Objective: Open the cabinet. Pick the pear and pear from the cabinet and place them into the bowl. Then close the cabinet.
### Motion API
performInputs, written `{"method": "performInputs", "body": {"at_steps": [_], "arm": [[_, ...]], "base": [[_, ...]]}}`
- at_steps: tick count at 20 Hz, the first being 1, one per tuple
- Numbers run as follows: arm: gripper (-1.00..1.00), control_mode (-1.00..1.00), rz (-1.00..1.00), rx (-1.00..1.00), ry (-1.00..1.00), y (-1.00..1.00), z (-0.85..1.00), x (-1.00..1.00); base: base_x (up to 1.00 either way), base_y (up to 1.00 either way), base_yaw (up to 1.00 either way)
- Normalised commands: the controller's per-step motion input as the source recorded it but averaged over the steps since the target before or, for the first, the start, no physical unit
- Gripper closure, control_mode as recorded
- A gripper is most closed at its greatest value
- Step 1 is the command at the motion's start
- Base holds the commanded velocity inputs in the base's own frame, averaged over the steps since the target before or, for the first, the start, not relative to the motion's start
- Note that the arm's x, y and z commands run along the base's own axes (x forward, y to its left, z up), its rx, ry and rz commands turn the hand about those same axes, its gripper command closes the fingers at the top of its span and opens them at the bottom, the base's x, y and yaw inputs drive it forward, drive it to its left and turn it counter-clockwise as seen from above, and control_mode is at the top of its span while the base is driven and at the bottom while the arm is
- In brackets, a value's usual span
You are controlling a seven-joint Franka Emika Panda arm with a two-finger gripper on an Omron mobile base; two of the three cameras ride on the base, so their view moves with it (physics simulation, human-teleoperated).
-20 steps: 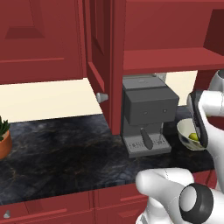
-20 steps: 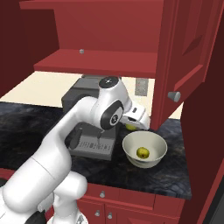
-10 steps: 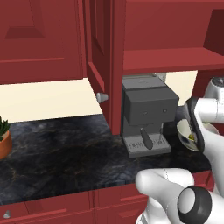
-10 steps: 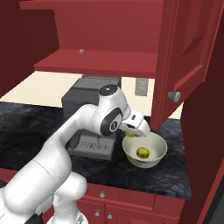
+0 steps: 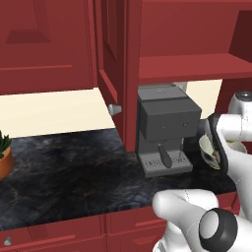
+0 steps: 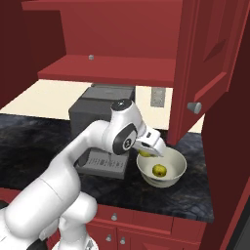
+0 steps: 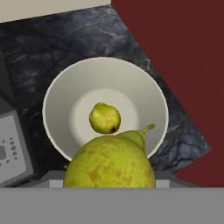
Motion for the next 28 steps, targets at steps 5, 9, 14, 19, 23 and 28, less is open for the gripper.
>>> {"method": "performInputs", "body": {"at_steps": [5,9,14,19,23,28], "arm": [[1.00,-1.00,0.00,0.00,0.00,-0.15,-0.29,0.11],[1.00,-1.00,0.00,0.00,0.00,-0.26,-0.32,0.14],[1.00,-1.00,0.00,0.00,0.00,-0.26,-0.33,0.14],[1.00,-1.00,0.00,0.00,0.00,-0.19,-0.33,0.20],[1.00,-1.00,0.00,0.00,0.00,-0.06,-0.23,0.21],[1.00,-1.00,0.00,0.00,0.00,-0.10,-0.18,0.16]], "base": [[0.00,0.00,0.00],[0.00,0.00,0.00],[0.00,0.00,0.00],[0.00,0.00,0.00],[0.00,0.00,0.00],[0.00,0.00,0.00]]}}
